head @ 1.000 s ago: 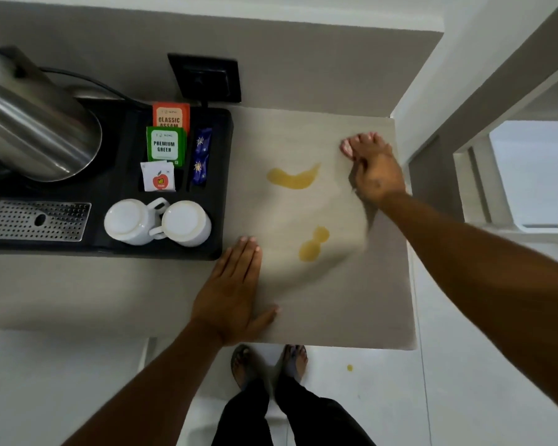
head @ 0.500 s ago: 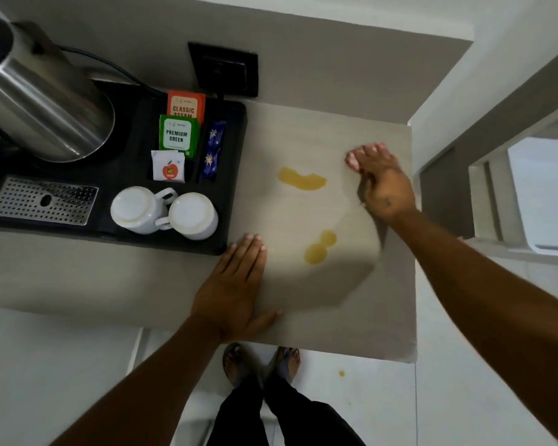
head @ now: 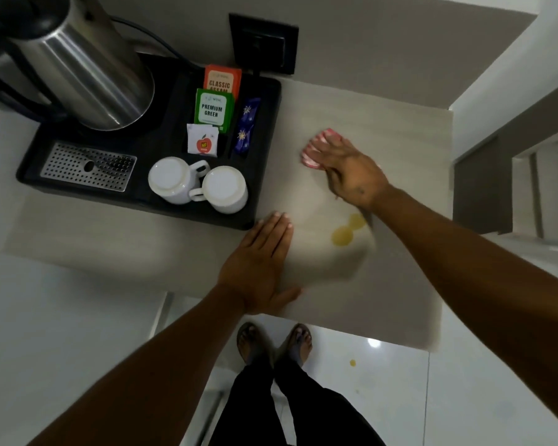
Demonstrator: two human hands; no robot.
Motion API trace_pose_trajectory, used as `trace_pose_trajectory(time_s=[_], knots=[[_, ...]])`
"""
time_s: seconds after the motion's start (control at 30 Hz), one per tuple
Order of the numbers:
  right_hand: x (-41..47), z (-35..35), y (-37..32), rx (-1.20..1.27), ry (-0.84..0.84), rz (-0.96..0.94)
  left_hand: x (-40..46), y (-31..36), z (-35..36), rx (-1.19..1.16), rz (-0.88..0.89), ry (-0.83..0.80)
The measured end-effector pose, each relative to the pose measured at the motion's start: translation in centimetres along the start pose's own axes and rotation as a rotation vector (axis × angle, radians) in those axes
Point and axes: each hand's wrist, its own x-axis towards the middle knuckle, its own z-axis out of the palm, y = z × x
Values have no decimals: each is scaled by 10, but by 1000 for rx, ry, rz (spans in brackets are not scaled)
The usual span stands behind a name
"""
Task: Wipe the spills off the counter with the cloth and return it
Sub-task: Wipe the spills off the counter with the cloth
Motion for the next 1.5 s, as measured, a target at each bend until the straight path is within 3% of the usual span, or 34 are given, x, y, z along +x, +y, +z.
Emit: trace_pose_trajectory(time_s=[0.1, 0.3, 0.43, 0.57, 0.7, 0.87, 1.03, 1.23, 1.37, 1.5], knots=[[-20, -16, 24, 12, -2, 69, 0, 0, 1, -14, -1, 22], [60, -17, 19, 49, 78, 239, 0, 0, 0, -50, -8, 31], [59, 0, -28, 80, 93, 43, -2, 1, -1, -53, -9, 25], [-18, 19, -55, 60, 38, -22, 0, -2, 2, -16, 0, 27], [-94, 8, -19, 75, 84, 212, 1, -3, 6, -6, 6, 41], [-41, -19, 24, 88, 209, 532, 1, -3, 6, -5, 5, 31], [-21, 3, -23, 159, 196, 326, 0, 0, 1, -35, -4, 14], [-140, 48, -100, 107, 82, 242, -10, 1, 2, -42, -58, 19], [-191, 28, -64, 119, 129, 469, -16, 0, 3, -32, -46, 3], [-138, -5, -20, 88, 235, 643, -15, 2, 4, -19, -52, 23]])
